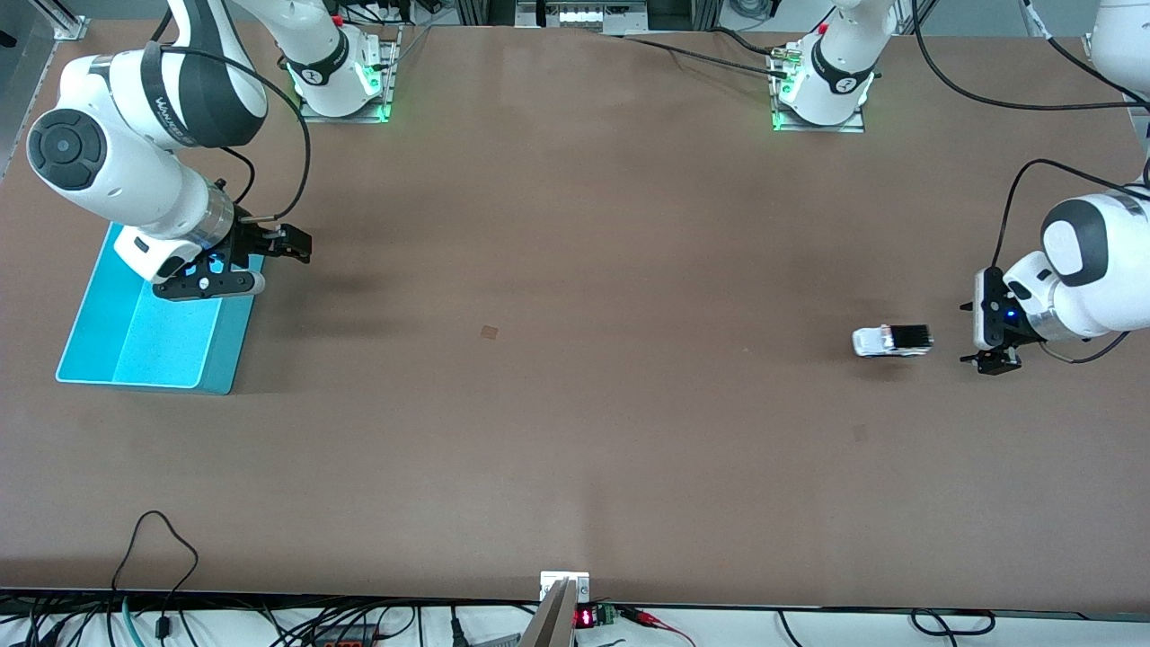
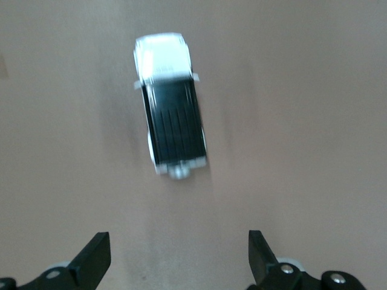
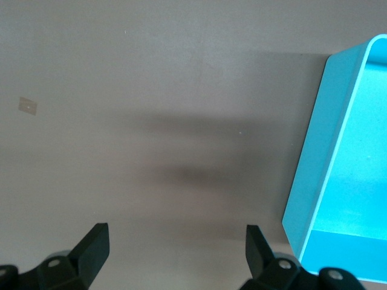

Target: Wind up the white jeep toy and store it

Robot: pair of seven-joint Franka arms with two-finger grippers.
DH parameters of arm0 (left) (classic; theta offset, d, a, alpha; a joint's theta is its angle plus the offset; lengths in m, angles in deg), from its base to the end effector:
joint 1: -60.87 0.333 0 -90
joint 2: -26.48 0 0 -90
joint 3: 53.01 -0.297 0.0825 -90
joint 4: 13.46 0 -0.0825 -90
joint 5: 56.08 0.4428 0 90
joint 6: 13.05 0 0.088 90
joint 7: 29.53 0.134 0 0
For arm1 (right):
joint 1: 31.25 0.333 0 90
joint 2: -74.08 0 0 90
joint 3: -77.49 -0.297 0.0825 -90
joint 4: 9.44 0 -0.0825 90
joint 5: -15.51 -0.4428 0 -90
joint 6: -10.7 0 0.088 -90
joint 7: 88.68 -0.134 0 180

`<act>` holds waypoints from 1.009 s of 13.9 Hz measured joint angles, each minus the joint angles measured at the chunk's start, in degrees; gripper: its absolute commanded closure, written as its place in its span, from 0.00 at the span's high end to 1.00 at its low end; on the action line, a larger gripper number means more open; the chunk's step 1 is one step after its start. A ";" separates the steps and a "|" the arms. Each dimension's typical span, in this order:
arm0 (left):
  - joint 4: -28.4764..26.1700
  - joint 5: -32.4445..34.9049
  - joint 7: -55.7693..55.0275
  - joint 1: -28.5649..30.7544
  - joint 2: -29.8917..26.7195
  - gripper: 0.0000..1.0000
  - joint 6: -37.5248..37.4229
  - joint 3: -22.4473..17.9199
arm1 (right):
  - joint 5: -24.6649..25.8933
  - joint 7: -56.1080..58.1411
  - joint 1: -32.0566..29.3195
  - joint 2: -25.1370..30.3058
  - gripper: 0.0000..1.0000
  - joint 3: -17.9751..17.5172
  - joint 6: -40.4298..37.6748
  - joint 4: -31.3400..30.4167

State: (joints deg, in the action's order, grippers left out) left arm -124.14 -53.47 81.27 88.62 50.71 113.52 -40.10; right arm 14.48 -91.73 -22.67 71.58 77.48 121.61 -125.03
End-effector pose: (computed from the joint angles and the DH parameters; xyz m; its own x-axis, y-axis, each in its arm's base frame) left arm 0.6169 0.1639 0.1770 -0.1144 -0.9881 0.1026 -0.9868 0.1250 0.1033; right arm 0.5885 0.0906 0.3465 0.9881 0.0890 -0.1257 0.0885 -0.9960 -0.0092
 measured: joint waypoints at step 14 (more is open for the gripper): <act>0.01 0.00 -33.29 -14.17 -4.00 1.00 -0.88 3.29 | 0.00 -0.01 0.01 -0.08 1.00 0.00 -0.60 -0.01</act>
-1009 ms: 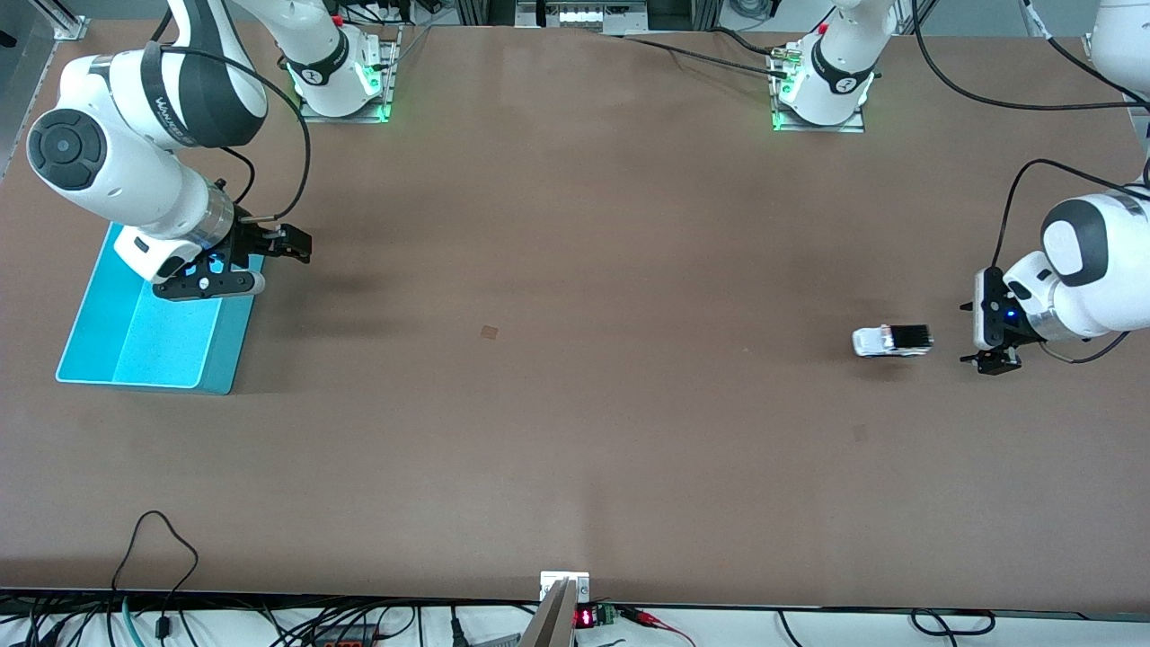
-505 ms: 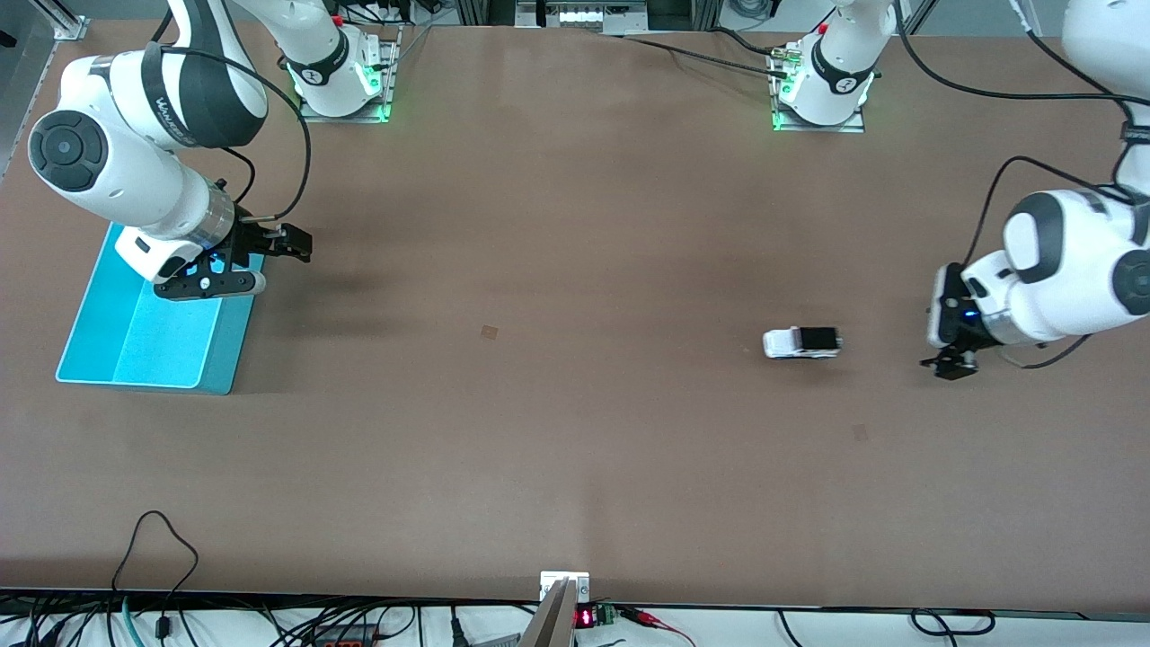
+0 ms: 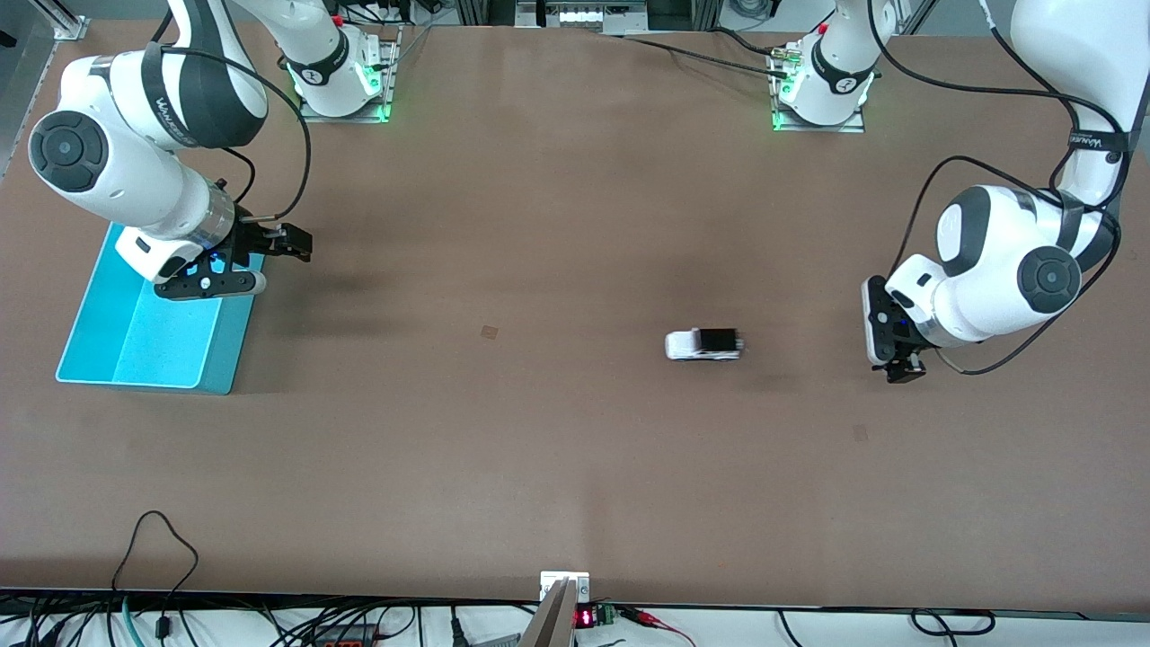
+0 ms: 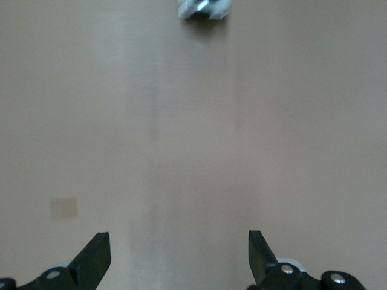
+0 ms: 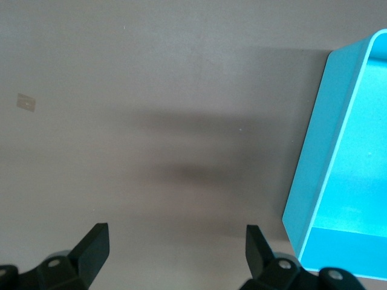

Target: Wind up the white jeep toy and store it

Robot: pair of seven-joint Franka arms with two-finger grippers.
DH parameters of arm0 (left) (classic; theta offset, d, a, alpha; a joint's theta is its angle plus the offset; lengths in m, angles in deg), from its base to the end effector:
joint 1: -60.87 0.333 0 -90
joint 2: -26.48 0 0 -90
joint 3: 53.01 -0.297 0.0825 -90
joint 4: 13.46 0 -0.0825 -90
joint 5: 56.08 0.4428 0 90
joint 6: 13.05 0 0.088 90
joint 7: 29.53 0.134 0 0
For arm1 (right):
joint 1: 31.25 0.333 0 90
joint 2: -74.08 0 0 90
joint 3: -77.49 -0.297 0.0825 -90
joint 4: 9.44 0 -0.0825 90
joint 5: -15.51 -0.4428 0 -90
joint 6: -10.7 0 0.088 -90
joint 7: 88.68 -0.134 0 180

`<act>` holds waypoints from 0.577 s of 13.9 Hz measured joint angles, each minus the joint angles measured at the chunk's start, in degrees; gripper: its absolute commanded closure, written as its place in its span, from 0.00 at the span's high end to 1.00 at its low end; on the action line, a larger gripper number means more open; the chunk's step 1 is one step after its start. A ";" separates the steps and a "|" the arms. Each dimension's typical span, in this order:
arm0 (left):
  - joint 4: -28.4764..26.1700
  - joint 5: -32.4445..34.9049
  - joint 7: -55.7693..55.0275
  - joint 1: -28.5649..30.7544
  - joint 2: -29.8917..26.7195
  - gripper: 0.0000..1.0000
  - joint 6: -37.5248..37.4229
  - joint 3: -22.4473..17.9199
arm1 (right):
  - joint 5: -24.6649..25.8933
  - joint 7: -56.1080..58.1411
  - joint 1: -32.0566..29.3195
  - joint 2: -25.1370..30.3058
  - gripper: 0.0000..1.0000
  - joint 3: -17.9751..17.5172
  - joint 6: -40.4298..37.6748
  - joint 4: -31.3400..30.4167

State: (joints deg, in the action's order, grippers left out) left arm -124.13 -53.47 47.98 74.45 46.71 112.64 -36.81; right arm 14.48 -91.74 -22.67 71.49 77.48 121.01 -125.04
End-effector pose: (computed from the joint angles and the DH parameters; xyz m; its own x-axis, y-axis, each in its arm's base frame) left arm 0.6453 -0.0269 0.2228 0.1582 -0.9864 0.0440 -0.9842 -0.1540 0.0870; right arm 0.5870 0.0904 0.3447 0.9865 0.0887 -0.1378 0.0884 -0.9960 -0.0085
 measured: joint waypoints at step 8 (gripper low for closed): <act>1.29 -2.65 -39.52 -0.01 -4.93 1.00 0.34 -1.29 | 0.00 0.01 -0.01 -0.19 1.00 0.00 -0.71 0.00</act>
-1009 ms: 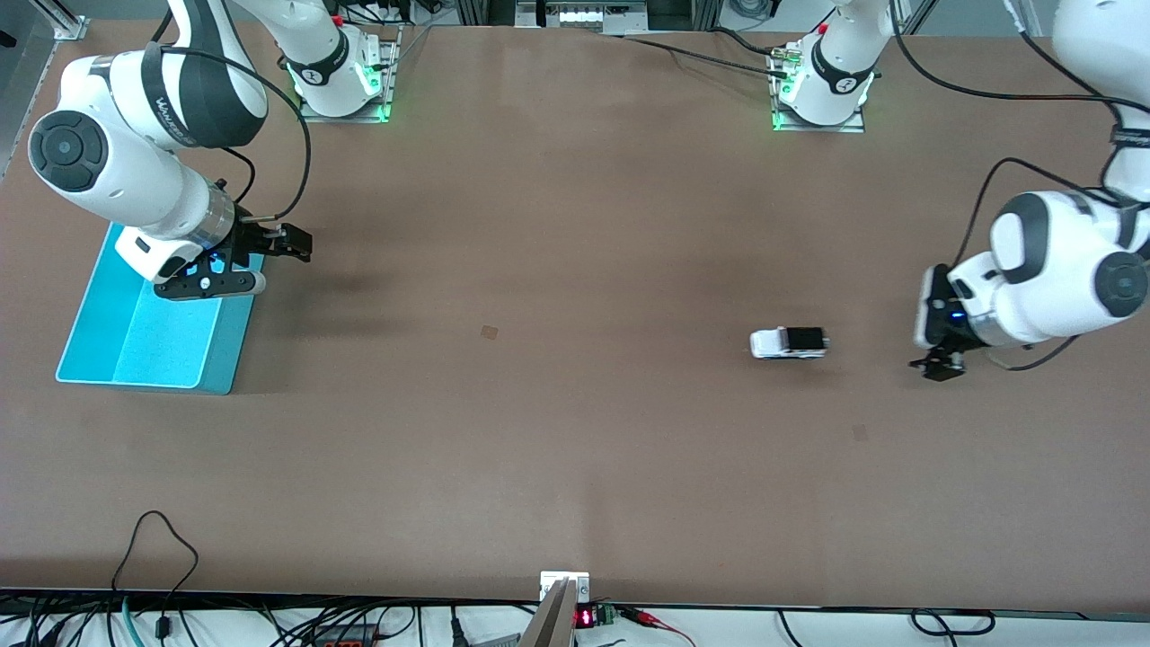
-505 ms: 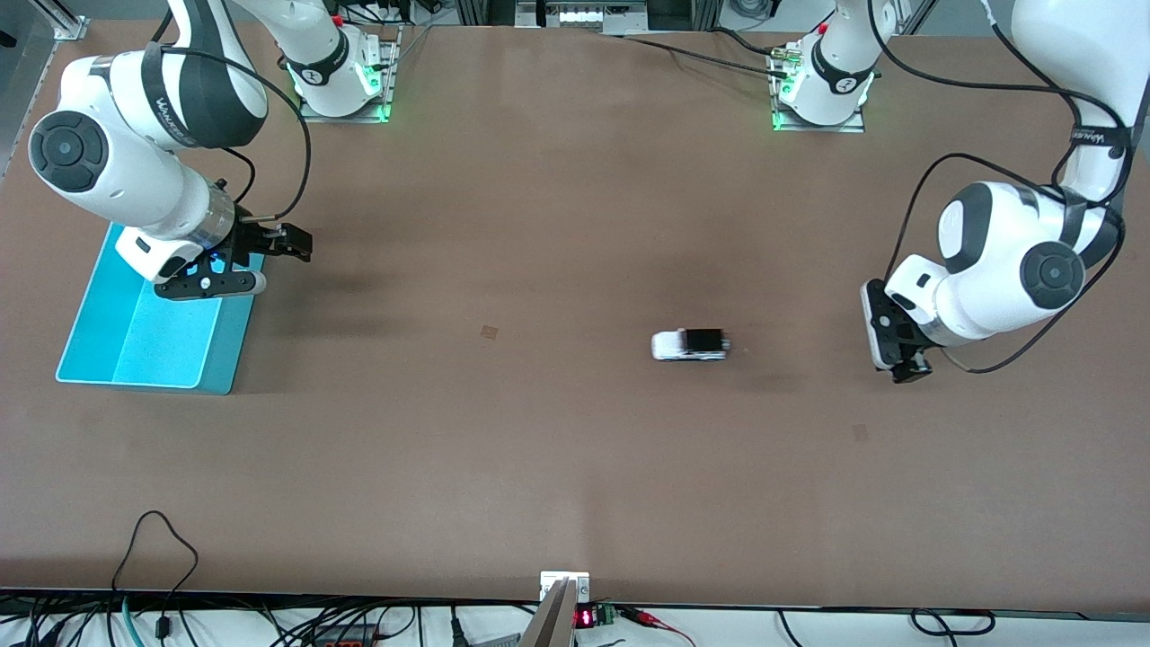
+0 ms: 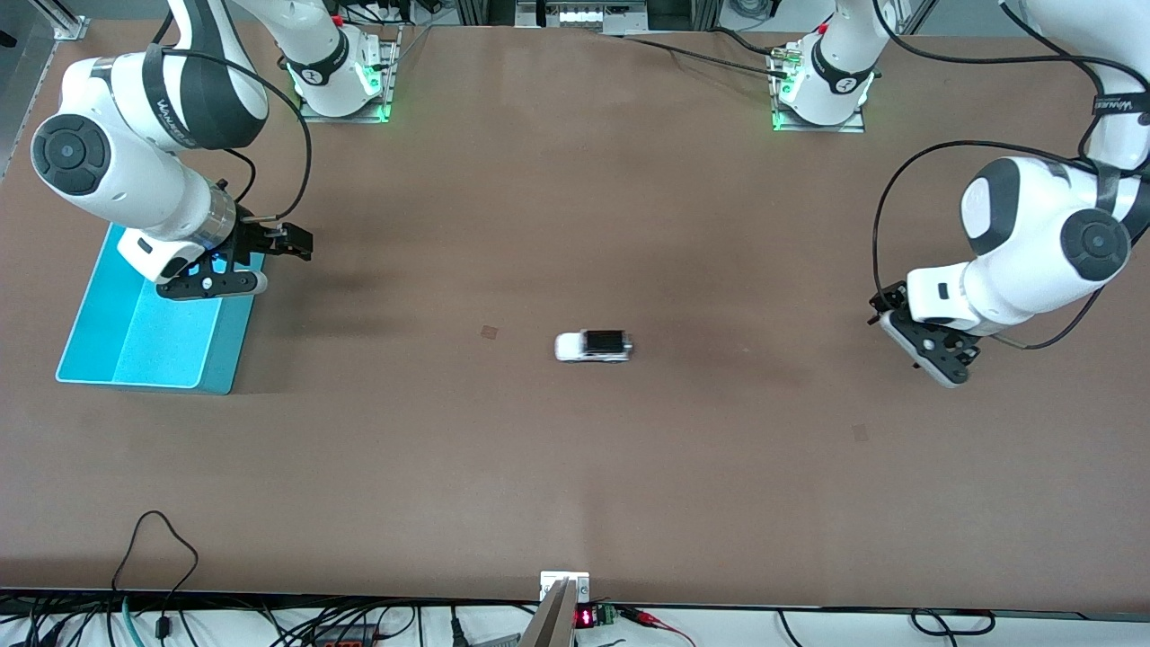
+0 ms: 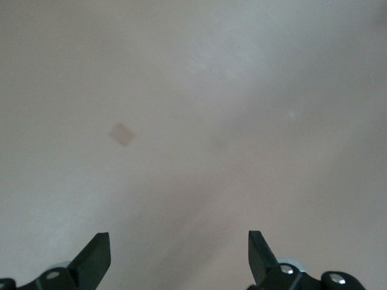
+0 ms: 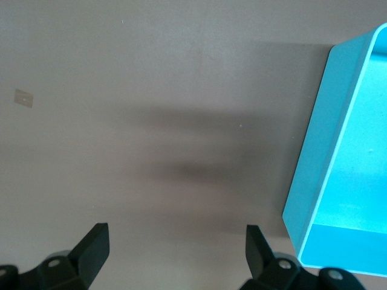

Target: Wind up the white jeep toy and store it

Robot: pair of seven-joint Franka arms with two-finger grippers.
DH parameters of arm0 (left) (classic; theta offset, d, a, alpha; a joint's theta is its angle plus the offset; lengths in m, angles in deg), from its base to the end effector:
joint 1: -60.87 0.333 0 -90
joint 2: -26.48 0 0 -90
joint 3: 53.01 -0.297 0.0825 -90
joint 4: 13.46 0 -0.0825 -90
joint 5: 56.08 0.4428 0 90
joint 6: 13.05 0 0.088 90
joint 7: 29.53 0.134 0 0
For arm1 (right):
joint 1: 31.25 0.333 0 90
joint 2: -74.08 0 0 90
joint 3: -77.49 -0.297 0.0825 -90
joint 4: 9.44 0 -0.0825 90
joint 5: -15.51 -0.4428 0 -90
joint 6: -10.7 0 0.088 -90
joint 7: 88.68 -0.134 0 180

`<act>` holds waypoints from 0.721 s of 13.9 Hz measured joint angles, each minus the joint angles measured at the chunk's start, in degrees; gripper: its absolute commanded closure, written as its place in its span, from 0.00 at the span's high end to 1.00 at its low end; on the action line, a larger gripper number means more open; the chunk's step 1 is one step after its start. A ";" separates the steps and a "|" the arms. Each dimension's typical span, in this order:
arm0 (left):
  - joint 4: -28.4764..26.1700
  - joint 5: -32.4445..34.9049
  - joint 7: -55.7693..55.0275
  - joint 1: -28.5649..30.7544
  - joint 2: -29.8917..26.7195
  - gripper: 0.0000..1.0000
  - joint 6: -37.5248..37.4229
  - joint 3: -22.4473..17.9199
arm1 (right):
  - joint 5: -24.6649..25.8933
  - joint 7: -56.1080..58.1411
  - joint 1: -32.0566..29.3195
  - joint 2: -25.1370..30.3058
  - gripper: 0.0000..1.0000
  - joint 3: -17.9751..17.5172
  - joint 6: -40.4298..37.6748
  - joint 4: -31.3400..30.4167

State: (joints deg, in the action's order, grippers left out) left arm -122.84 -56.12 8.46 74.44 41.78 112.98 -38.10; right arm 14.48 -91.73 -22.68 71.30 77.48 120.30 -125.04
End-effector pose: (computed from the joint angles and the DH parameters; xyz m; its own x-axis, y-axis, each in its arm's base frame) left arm 0.6605 -0.0128 0.2875 0.7790 -0.6234 0.0674 -0.6263 -0.7788 0.0342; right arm 0.5852 0.0901 0.3419 0.9842 0.0886 -0.1533 0.0885 -0.9960 -0.0077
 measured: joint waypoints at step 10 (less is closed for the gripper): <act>5.17 -5.00 -25.89 -7.60 -5.40 1.00 -9.12 -12.63 | 0.00 16.35 -0.67 -1.28 1.00 0.65 -2.37 0.01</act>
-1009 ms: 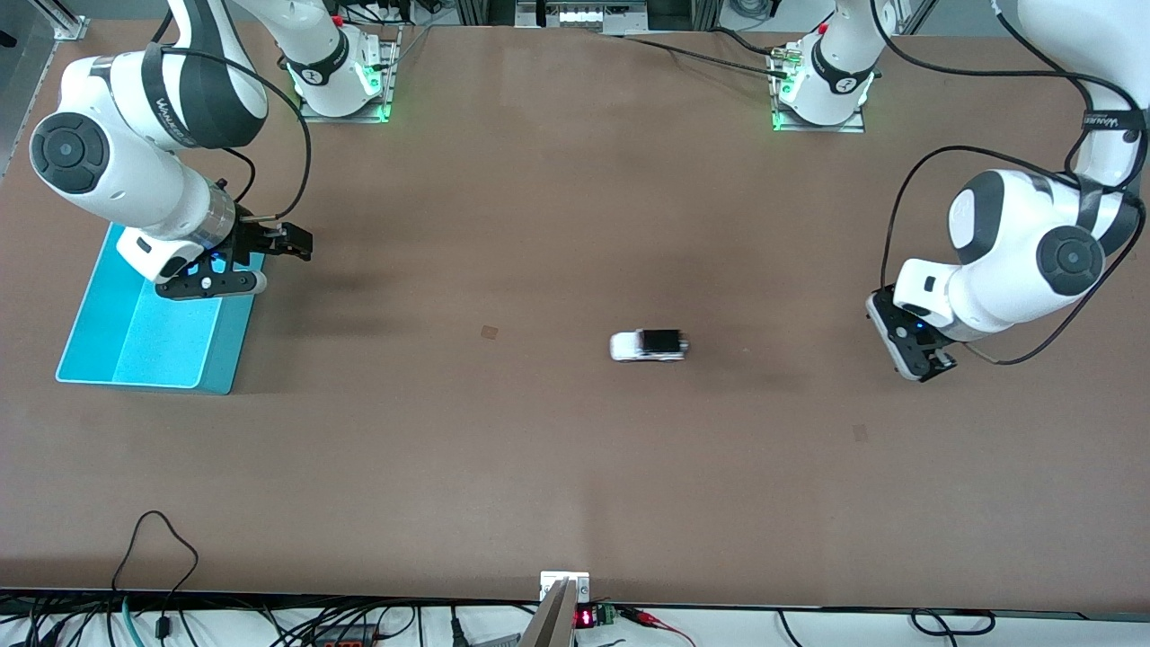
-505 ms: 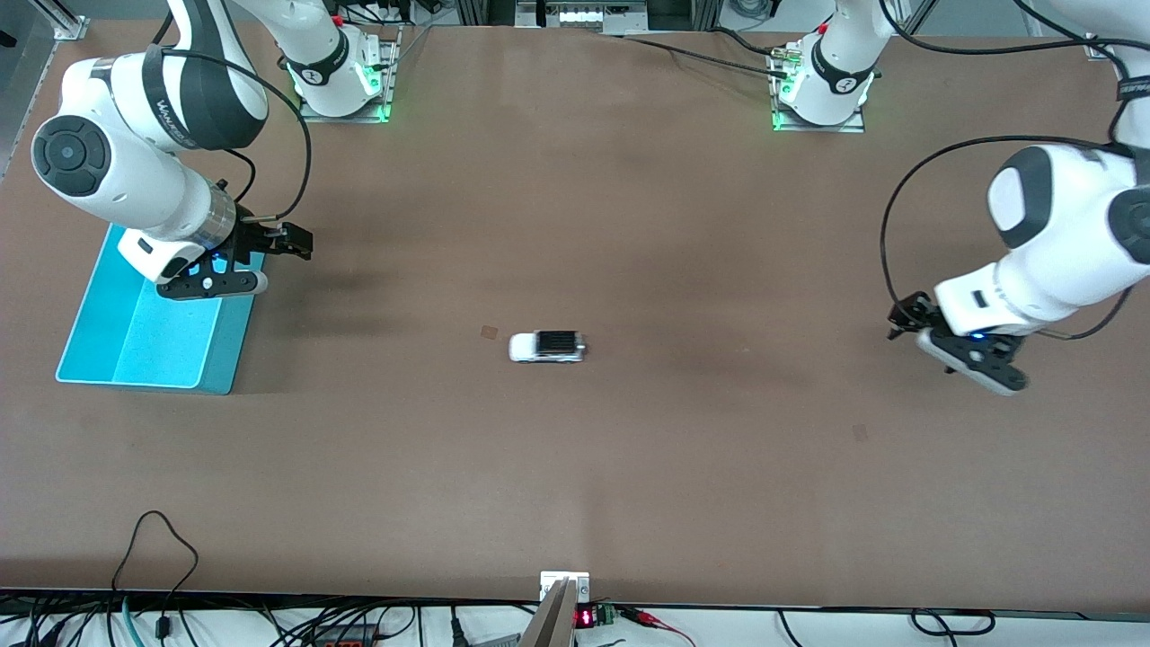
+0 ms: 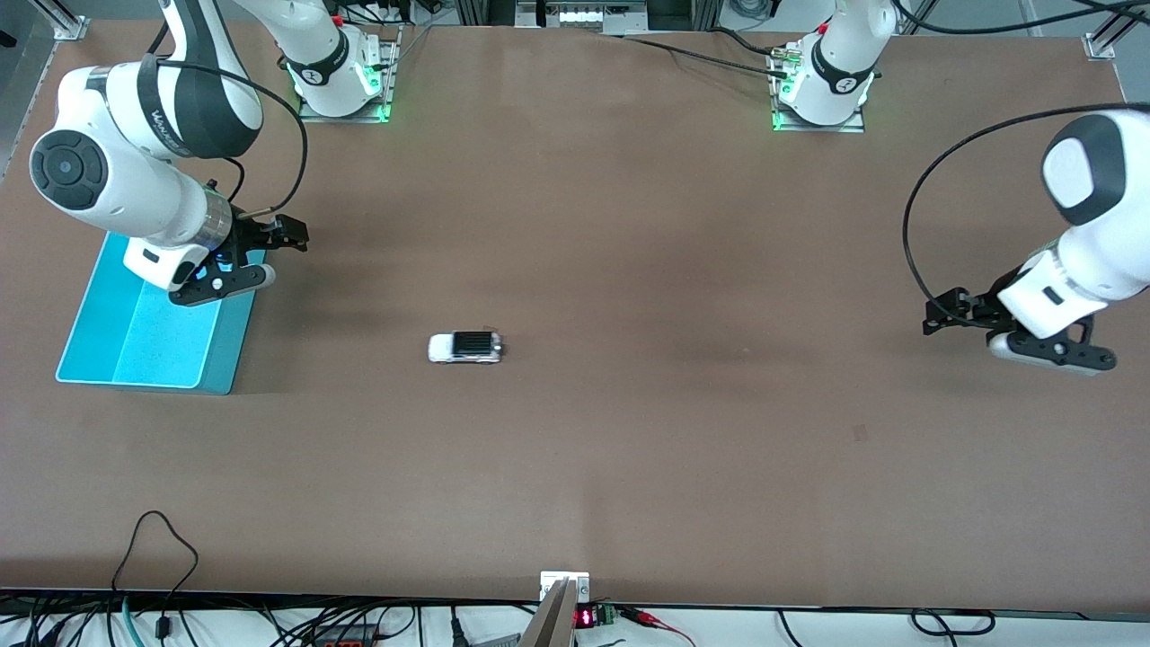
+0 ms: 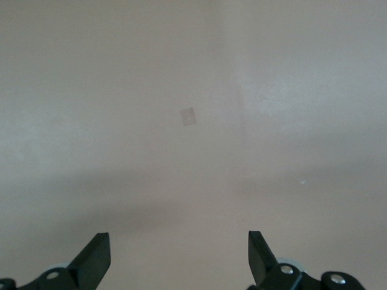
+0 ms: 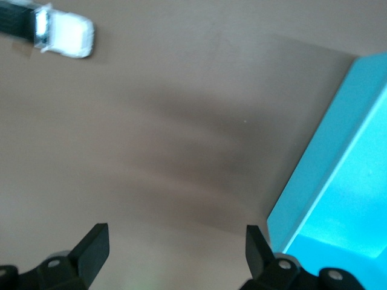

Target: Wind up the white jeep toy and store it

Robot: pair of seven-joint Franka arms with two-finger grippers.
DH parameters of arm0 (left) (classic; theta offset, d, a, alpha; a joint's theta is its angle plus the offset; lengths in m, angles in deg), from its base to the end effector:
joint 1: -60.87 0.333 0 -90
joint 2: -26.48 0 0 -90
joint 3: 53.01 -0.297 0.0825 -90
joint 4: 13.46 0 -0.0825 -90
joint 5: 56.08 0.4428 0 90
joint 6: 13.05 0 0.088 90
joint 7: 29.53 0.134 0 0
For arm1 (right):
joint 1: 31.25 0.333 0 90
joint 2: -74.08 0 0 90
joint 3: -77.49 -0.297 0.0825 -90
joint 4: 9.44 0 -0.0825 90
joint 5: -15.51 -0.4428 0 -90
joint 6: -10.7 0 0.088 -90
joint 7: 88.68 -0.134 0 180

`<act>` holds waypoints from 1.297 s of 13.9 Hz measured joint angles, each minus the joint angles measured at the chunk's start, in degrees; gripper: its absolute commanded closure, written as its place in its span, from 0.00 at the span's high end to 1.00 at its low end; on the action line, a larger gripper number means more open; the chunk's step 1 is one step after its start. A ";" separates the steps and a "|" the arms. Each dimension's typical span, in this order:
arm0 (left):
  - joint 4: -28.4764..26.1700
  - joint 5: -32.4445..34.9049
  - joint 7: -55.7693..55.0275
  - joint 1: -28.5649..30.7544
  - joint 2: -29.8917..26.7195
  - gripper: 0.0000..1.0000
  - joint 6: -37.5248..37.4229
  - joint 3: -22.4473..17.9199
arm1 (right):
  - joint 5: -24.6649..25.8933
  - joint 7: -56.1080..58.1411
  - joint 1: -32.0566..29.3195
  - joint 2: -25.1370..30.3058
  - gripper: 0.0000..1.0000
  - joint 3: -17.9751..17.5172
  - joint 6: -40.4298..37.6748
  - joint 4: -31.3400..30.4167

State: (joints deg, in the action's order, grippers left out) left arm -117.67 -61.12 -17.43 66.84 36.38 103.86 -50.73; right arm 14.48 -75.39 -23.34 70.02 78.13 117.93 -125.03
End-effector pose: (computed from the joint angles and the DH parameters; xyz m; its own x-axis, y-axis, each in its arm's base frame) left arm 0.6638 0.0365 0.3767 0.9924 -0.1053 0.0643 -0.1100 -0.9911 0.0752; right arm 0.5811 0.0760 0.3263 0.9164 0.3432 -0.2059 0.3374 -0.9392 -0.0639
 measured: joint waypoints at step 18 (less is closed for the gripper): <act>8.49 0.00 -8.93 -0.48 -6.20 1.00 -13.85 -0.63 | 7.23 43.40 6.51 -12.85 1.00 -7.58 18.87 0.89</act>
State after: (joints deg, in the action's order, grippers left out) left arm -109.17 -61.12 -26.37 66.36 30.18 90.02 -51.36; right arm 21.71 -31.99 -16.83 57.18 70.55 136.80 -124.13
